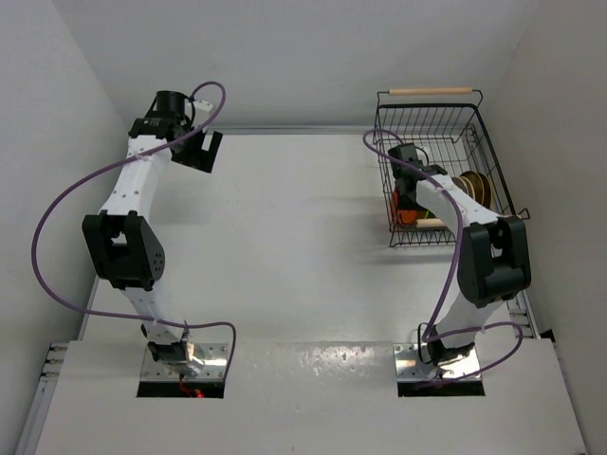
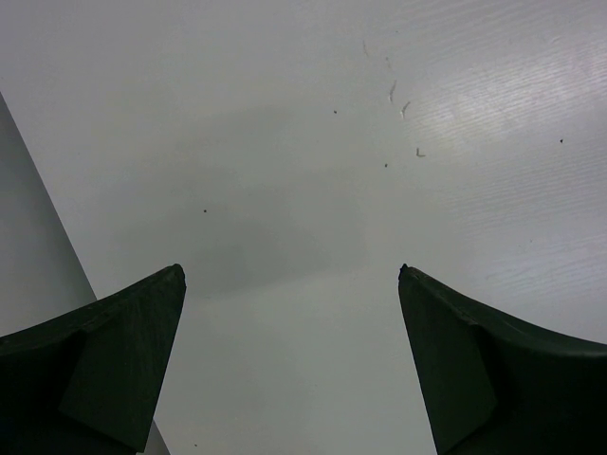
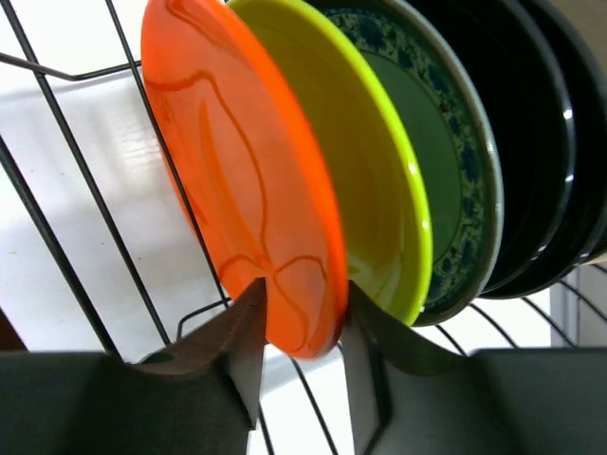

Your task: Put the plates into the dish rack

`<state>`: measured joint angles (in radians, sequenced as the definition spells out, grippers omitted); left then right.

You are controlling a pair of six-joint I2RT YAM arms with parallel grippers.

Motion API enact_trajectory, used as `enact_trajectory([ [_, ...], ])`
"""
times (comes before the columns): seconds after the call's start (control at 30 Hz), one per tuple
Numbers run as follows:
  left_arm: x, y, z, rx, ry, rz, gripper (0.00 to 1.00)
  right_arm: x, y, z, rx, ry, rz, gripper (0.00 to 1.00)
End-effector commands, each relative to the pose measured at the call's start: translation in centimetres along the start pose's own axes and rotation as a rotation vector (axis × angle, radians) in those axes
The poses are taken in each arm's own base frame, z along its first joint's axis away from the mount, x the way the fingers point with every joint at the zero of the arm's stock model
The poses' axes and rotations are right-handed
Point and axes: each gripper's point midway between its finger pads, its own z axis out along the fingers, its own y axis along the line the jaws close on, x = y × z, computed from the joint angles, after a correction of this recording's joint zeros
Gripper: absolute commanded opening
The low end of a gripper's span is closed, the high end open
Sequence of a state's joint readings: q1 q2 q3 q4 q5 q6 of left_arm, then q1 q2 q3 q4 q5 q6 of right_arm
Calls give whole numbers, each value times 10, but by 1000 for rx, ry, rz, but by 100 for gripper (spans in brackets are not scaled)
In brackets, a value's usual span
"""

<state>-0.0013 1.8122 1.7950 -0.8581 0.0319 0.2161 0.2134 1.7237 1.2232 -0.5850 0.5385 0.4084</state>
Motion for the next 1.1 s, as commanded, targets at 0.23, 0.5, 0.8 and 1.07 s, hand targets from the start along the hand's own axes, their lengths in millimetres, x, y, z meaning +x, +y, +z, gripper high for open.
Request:
enact_trajectory([
  [0.23,-8,1,-10,-17,-37,11,99,-77,-29,-76,-38,-252,27,66],
  [0.5,-7,4,-11,-34,-32,10,99,-82,-81,-174,-203,-503,225,100],
  [0.8,4,-5,-4,-30,5,16,99,66,-112,-148,-106,-322,493,100],
  [1.07,28,-30,3,3,59,40,99,151,-78,-109,-169,-107,597,100],
])
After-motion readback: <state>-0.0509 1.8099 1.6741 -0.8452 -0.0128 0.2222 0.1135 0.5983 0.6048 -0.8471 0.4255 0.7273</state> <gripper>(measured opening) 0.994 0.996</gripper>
